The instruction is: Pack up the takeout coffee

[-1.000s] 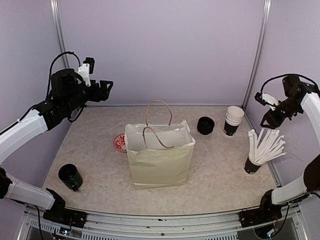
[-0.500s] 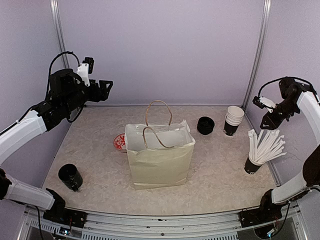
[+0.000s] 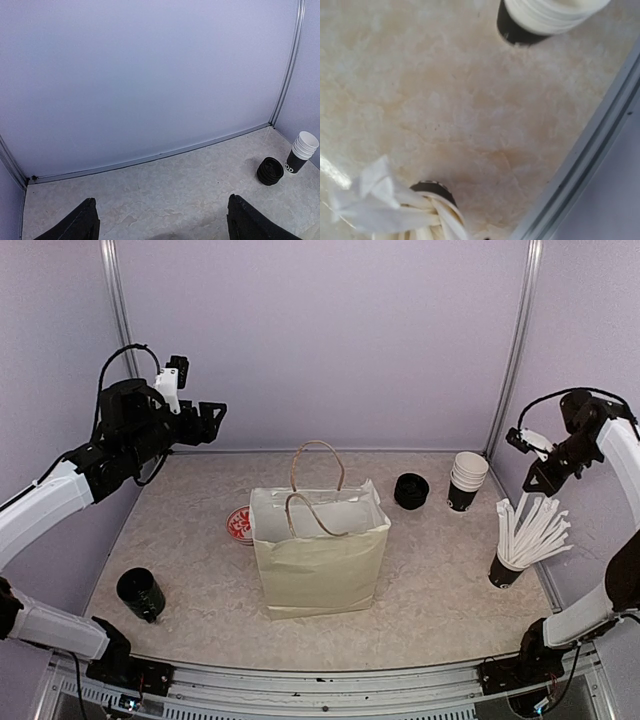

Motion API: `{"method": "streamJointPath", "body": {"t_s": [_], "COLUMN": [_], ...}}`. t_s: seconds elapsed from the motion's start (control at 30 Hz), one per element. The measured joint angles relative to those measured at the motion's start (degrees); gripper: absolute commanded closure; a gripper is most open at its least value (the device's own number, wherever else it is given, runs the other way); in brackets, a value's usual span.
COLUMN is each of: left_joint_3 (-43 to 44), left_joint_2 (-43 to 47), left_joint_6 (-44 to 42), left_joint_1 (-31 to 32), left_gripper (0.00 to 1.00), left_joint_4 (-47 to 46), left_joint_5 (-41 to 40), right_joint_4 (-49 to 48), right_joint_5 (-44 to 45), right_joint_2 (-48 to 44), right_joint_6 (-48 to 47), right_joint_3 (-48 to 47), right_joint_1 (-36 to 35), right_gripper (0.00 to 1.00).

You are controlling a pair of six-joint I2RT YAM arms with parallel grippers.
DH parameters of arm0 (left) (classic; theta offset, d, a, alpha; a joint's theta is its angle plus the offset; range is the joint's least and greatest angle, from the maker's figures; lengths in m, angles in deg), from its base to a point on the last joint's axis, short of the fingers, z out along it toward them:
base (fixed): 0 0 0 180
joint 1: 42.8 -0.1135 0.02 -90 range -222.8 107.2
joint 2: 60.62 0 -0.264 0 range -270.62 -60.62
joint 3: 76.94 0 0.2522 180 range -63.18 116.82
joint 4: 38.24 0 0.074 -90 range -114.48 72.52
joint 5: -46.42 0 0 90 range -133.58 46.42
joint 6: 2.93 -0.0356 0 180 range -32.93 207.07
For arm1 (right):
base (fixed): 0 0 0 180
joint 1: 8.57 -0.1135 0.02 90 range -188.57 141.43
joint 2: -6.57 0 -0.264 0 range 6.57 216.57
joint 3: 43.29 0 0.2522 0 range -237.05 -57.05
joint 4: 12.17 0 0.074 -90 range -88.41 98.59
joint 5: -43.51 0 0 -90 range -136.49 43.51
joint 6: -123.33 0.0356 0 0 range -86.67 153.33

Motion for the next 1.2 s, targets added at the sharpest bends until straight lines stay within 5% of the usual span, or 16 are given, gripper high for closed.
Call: {"method": "streamJointPath", "body": {"t_s": [0.6,1.03,1.2], "left_joint_3": [-0.04,-0.35,-0.63], "left_joint_2": [-1.33,-1.33,-1.33], "left_joint_6": [1.27,0.11,-0.61], "left_joint_1": [-3.06,-3.96,-4.04], "left_gripper": [0.14,0.13,0.13], "left_joint_4": [-0.13,-0.15,-0.15], "left_joint_5": [2.82,0.44,-0.92], "right_joint_4": [4.04,1.40,-5.73], "right_joint_5": [-4.61,-42.40,-50.12], "right_joint_2": [-9.18,-3.39,-0.44], "right_joint_6": [-4.52,-3.28,2.95], "right_joint_3": [-25.90,-39.19,-39.32], "right_joint_1": [0.04,0.00,-4.17], "right_gripper": [1.00,1.00,1.00]}}
